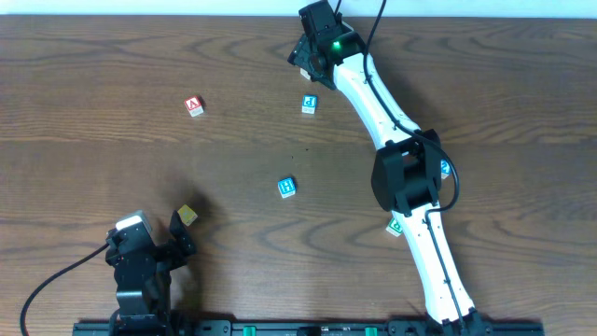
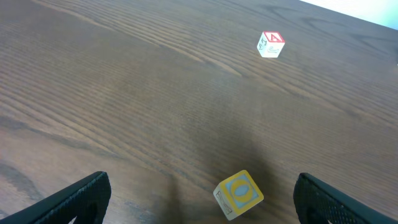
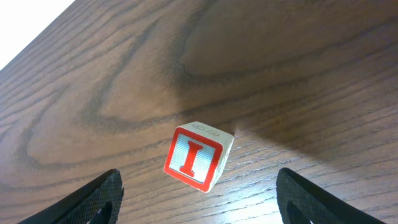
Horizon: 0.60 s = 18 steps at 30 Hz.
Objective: Spell out Ai2
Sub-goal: 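Close the right gripper on the red-bordered I block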
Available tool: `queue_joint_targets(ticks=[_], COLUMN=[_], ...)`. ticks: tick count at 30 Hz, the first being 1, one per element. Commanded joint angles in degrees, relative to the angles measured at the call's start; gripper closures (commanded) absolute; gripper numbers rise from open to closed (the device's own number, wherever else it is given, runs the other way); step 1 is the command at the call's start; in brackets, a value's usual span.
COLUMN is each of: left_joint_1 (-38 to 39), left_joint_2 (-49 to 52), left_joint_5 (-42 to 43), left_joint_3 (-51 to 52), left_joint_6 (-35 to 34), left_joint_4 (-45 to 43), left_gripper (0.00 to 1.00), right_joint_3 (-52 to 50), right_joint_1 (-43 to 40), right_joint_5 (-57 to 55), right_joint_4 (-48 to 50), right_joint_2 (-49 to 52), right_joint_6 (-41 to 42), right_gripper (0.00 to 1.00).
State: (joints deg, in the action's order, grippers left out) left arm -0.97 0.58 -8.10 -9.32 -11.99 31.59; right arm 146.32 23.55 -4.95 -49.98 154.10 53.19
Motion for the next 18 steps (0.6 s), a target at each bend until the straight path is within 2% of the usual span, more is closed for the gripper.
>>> queue_joint_targets(ticks=[1,6,18], left_joint_1=[-0.2,-0.2,-0.2], left_joint_2=[-0.3,-0.3,-0.3], left_joint_5=[-0.3,-0.3,-0.3], left_joint_3=[0.9,0.9,0.9], left_joint_6=[-0.4,-0.4,-0.4], left_joint_4=[-0.1,-0.1,-0.1], left_gripper=[0.05,0.05,0.05], right_joint_3=[1.3,1.3,1.0], right_joint_1=[0.5,0.5,0.6], right_joint_5=[-0.3,1.4,1.4], right_joint_4=[0.0,1.7,1.2], right_joint_2=[0.1,0.8,2.9], right_joint_6=[0.1,-2.7,-2.7], right_gripper=[0.2,0.19,0.22])
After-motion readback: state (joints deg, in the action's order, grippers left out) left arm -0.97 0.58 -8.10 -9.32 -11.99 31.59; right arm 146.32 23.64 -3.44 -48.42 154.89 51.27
